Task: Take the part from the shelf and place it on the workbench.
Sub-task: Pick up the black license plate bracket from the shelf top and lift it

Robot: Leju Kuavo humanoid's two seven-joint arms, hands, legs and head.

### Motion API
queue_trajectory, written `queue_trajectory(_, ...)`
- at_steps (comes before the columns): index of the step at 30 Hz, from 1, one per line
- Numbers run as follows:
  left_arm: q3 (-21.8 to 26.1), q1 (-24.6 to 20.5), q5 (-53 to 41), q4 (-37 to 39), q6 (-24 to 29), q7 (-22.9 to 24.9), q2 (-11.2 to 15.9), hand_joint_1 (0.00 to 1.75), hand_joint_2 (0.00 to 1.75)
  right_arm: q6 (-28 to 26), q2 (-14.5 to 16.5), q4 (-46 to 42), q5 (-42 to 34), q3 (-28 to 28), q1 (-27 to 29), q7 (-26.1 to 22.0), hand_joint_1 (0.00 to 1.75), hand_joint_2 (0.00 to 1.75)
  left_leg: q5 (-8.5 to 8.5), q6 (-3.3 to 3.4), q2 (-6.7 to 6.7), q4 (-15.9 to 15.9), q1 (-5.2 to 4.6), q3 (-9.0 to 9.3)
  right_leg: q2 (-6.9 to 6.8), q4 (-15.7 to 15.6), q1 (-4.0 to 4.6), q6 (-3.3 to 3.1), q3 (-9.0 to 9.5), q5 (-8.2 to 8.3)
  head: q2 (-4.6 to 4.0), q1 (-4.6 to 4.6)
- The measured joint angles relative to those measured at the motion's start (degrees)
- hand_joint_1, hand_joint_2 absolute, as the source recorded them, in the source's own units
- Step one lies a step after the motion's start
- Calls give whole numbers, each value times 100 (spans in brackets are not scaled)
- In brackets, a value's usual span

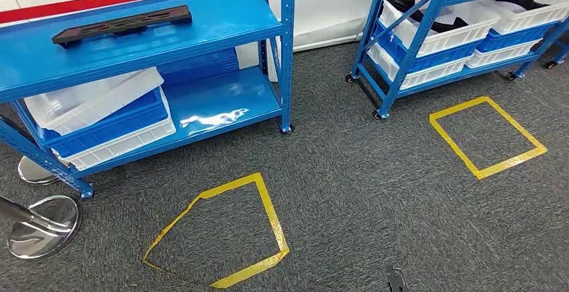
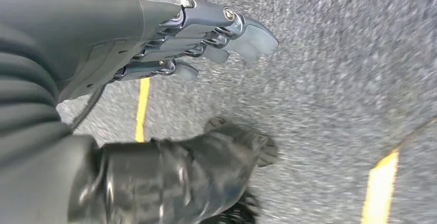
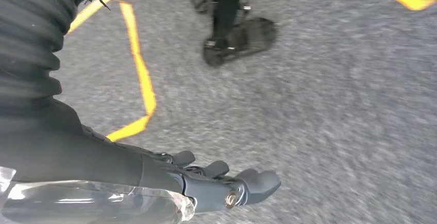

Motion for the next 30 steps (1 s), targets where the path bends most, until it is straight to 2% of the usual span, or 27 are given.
queue_trajectory(1,-21,-11,69,8,19,-29,5,0,0,-14,-9,-7,-31,12,-13,-23,0,175,0,0,0,0,0,0,0,0,0,0,0,0,0,0)
queue_trajectory(5,-138,-97,549,62,142,-285,32,0,0,-128,-87,-27,-286,101,-121,-216,0,0,0,0,0,0,0,0,0,0,-1,0,-1,0,0,1)
queue_trajectory(11,-406,-288,1559,175,379,-783,97,0,0,-365,-261,-80,-768,249,-346,-614,0,0,0,0,0,1,-1,1,0,0,-2,0,1,0,0,1)
queue_trajectory(15,-527,-333,1876,204,475,-928,114,0,0,-454,-349,-180,-893,309,-429,-753,0,175,0,0,-2,2,-1,0,-1,0,-1,0,4,1,0,-1)
queue_trajectory(18,-694,-378,1971,231,568,-915,126,0,0,-527,-441,-403,-876,328,-497,-765,0,44,0,0,-5,2,-1,-5,-2,0,-2,0,2,1,0,0)
queue_trajectory(19,-766,-403,2005,246,606,-905,132,0,0,-562,-482,-495,-859,337,-539,-766,0,44,1,0,-4,2,-1,-4,-3,0,-2,0,2,1,0,0)
queue_trajectory(22,-969,-472,2096,284,716,-835,151,0,0,-683,-611,-808,-765,370,-696,-738,0,175,1,0,-5,3,-2,0,-2,0,-2,0,7,2,0,1)
queue_trajectory(30,-1601,-603,2186,381,946,-489,187,0,0,-892,-836,-1876,-349,516,-1093,-500,0,175,7,0,-3,7,-1,3,-3,1,-1,-1,7,5,0,1)
